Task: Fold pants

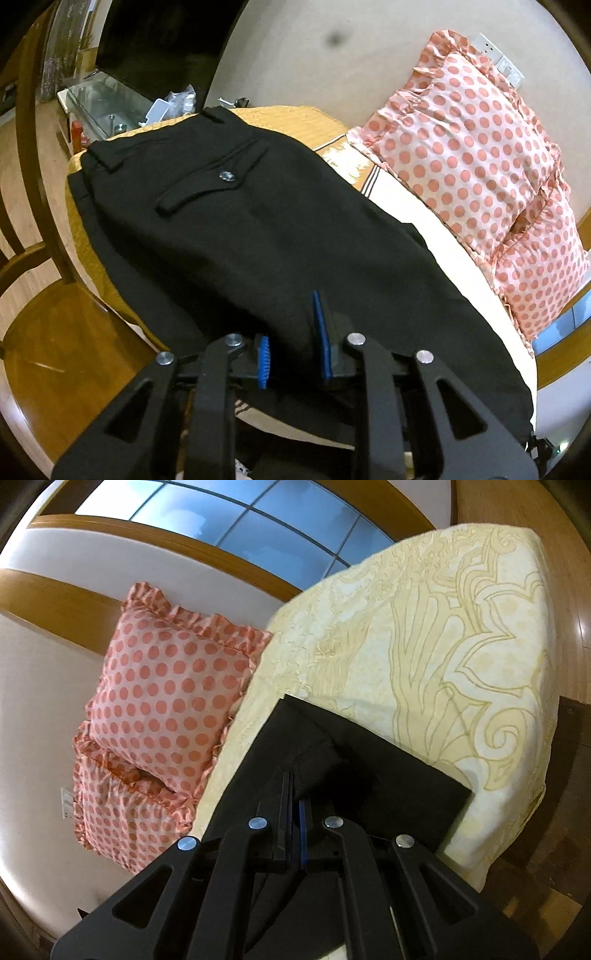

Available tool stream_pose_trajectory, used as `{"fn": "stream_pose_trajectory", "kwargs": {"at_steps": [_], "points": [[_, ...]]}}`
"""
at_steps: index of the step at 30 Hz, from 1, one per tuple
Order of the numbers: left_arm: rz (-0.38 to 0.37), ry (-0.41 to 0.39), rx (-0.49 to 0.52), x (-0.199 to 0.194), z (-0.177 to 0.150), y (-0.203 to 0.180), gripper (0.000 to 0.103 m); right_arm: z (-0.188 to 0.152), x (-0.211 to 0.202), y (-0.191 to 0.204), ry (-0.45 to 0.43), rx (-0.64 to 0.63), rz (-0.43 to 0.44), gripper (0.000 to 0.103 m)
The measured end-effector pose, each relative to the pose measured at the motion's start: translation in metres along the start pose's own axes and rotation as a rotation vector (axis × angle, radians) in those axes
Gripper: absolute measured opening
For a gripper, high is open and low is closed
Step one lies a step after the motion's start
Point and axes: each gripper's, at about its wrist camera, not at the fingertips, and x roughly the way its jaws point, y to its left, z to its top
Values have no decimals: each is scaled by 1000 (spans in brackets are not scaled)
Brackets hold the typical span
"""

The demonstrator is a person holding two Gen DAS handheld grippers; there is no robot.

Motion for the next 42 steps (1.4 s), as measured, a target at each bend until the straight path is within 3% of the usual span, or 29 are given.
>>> {"fn": "stream_pose_trajectory", "kwargs": {"at_steps": [3,5,7,12,15,21,23,27,28,29,30,31,34,35,42], "points": [[-6,7,0,-1,3,-2,18,3,-23,27,-68,-84,83,3],[-9,3,6,-5,0,1,16,1,-35,33,-95,-149,12,3],[-7,10,6,-6,-6,6,15,-3,-35,19,-61,-131,-49,3],[-15,16,-2,-7,-17,19,14,-13,-31,-8,-32,-72,-79,3],[-21,0,-3,-8,-19,21,18,-15,-30,-15,-26,-55,-76,3],[-34,-18,4,-12,-23,23,20,-19,-32,-5,-37,-117,-114,3],[-34,-22,6,-15,-23,25,26,-20,-41,-3,-65,-145,-150,4],[79,-97,10,-28,-20,31,42,-15,-63,-2,-146,-188,-210,17],[106,-129,4,-34,-18,33,43,-13,-65,-2,-163,-190,-223,28],[121,-155,-2,-38,-16,34,44,-11,-69,-2,-184,-188,-236,52],[125,-187,-5,-44,-13,33,46,-9,-72,-3,-212,-184,-241,61],[119,-203,1,-47,-10,32,50,-7,-73,-2,-224,-188,-236,63],[87,-237,55,-51,-7,13,58,-4,-66,-1,-233,-220,-244,62],[71,-238,82,-50,-7,4,60,-4,-63,-1,-226,-221,-246,56],[-47,-138,231,-19,-21,-49,61,-15,-67,7,-235,-281,-188,34]]}}
